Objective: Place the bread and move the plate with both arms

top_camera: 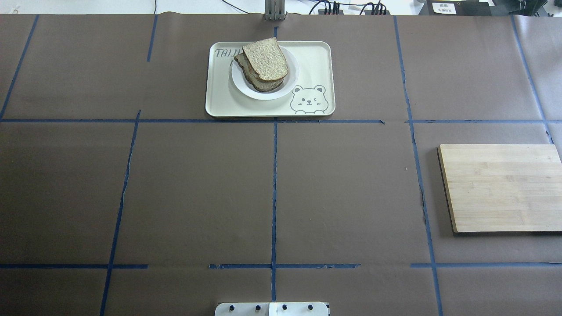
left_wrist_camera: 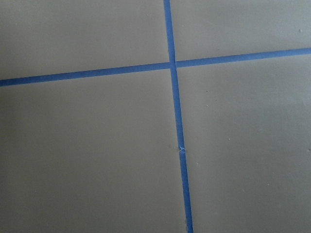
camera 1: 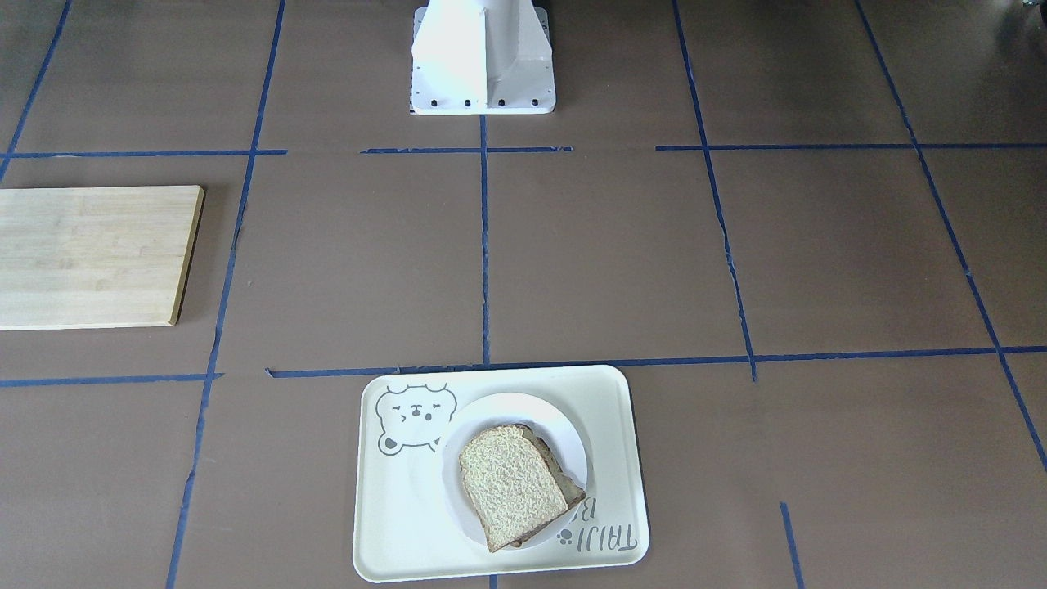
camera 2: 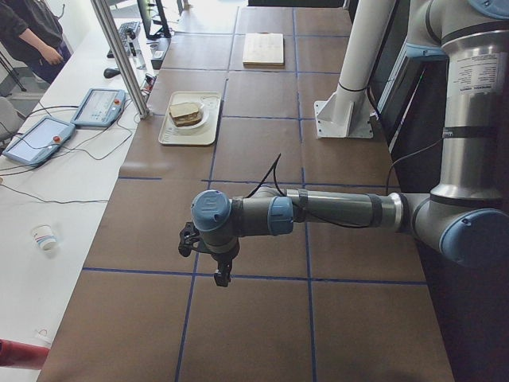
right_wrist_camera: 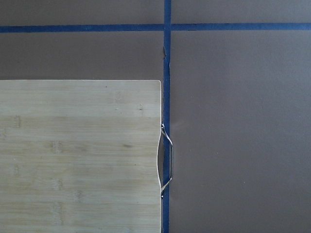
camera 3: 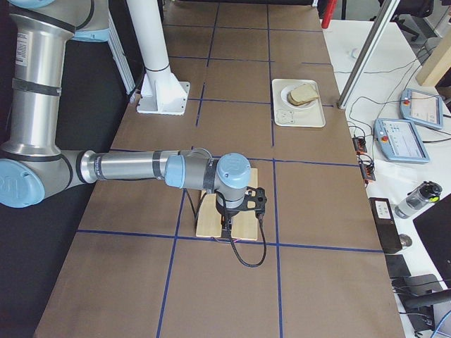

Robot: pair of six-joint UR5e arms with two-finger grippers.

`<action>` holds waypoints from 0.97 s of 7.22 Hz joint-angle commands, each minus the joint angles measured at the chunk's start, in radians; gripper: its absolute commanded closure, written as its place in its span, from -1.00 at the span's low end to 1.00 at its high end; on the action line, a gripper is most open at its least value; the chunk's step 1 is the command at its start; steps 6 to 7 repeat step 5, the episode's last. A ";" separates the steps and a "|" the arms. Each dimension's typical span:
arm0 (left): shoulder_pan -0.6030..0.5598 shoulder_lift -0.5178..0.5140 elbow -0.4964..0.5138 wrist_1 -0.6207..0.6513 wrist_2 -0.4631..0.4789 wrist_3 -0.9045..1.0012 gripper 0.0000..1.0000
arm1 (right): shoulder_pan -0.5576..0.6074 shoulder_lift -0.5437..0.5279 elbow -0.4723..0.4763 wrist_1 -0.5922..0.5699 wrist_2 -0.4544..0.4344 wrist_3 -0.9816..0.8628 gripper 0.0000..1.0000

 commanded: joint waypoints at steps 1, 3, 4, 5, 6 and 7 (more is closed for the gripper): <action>0.000 0.000 0.002 0.000 -0.002 0.000 -1.00 | 0.002 0.000 0.001 0.000 0.000 0.000 -1.00; 0.000 0.002 0.008 -0.005 -0.002 0.000 -1.00 | 0.004 0.002 0.003 0.000 0.000 0.001 -1.00; 0.000 0.000 0.011 -0.005 -0.002 -0.003 -1.00 | 0.004 0.003 0.003 0.000 0.000 0.001 -1.00; 0.000 -0.002 0.012 -0.006 -0.003 -0.003 -1.00 | 0.005 0.005 0.006 0.000 0.000 0.001 -1.00; 0.000 -0.002 0.012 -0.006 -0.003 -0.003 -1.00 | 0.005 0.005 0.006 0.000 0.000 0.001 -1.00; 0.000 -0.002 0.012 -0.006 -0.003 -0.003 -1.00 | 0.005 0.005 0.006 0.000 0.000 0.001 -1.00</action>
